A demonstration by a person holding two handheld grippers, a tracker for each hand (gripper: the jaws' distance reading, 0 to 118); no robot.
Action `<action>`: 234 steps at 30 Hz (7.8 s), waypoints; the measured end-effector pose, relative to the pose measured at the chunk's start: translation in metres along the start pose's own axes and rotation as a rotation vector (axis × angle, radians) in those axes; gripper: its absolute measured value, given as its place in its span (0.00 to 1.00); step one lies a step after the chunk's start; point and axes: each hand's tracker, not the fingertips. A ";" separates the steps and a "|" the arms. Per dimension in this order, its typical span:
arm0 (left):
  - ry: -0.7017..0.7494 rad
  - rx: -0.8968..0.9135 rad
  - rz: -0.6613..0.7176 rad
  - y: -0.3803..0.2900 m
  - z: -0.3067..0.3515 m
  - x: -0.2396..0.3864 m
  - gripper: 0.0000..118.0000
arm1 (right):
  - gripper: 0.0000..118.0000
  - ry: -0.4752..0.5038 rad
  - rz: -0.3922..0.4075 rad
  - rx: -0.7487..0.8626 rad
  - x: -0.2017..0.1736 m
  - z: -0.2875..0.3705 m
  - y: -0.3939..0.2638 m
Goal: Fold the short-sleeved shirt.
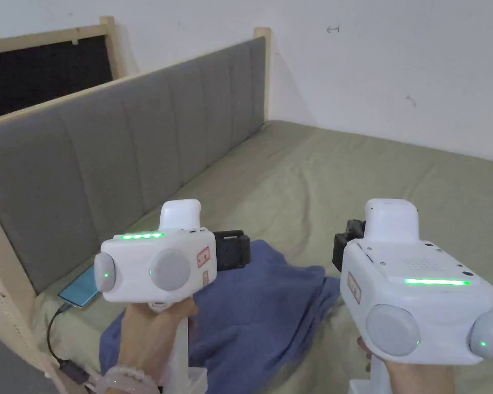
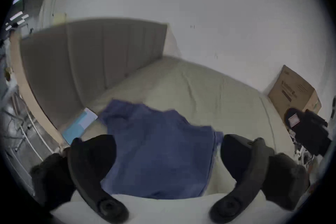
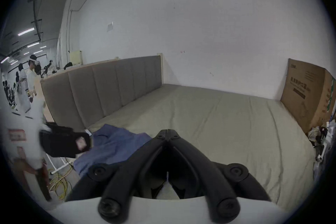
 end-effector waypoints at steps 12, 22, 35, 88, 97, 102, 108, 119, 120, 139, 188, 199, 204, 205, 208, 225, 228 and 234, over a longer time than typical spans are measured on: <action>0.012 -0.496 -0.098 -0.082 -0.153 0.016 0.93 | 0.00 -0.064 -0.024 -0.182 0.037 -0.060 -0.047; 0.139 -0.462 -0.117 -0.067 -0.153 0.021 0.02 | 0.00 -0.051 -0.068 -0.236 0.039 -0.069 -0.058; -0.041 -0.301 -0.060 0.017 -0.074 0.032 0.02 | 0.00 -0.099 -0.107 -0.174 0.069 -0.027 -0.036; -0.646 -0.414 -0.408 -0.116 -0.046 0.378 0.93 | 0.00 -0.676 -0.351 -0.138 0.293 0.167 -0.076; -0.465 -0.317 -0.291 -0.081 -0.024 0.255 0.00 | 0.00 -0.590 -0.319 -0.160 0.262 0.141 -0.076; -0.360 -0.444 -0.229 -0.122 -0.033 0.195 0.00 | 0.00 -0.567 -0.305 -0.187 0.243 0.128 -0.085; -0.321 -0.488 -0.278 -0.145 -0.042 0.174 0.84 | 0.00 -0.544 -0.290 -0.215 0.232 0.120 -0.087; -0.185 -0.552 -0.366 -0.178 -0.056 0.188 0.52 | 0.00 -0.552 -0.300 -0.257 0.240 0.117 -0.101; -0.195 -0.558 -0.357 -0.174 -0.054 0.189 0.49 | 0.00 -0.554 -0.302 -0.263 0.242 0.116 -0.102; -0.243 -0.564 -0.370 -0.148 -0.021 0.194 0.05 | 0.71 -0.314 -0.369 -0.613 0.378 -0.036 -0.078; -0.119 0.082 -0.239 0.209 0.001 0.181 0.05 | 0.10 -0.673 -0.336 -0.158 0.467 0.132 0.194; -0.045 0.196 -0.272 0.305 -0.043 0.181 0.05 | 0.10 -0.633 -0.368 -0.088 0.481 0.057 0.264; -0.027 0.249 -0.238 0.335 -0.054 0.178 0.05 | 0.10 -0.615 -0.363 -0.044 0.480 0.033 0.288; -0.018 0.261 -0.250 0.335 -0.054 0.176 0.05 | 0.10 -0.612 -0.364 -0.035 0.479 0.031 0.289; 0.012 0.269 -0.269 0.321 -0.055 0.167 0.05 | 0.10 -0.607 -0.322 -0.042 0.471 0.027 0.276; 0.122 -0.005 -0.491 0.016 -0.079 0.074 0.05 | 0.10 -0.514 -0.426 -0.546 0.420 0.021 -0.046; 0.079 -0.141 -0.329 -0.029 -0.075 0.047 0.05 | 0.10 -0.543 -0.466 -0.656 0.412 0.039 -0.107; 0.109 -0.259 -0.304 -0.066 -0.063 0.015 0.05 | 0.10 -0.528 -0.505 -0.691 0.401 0.066 -0.151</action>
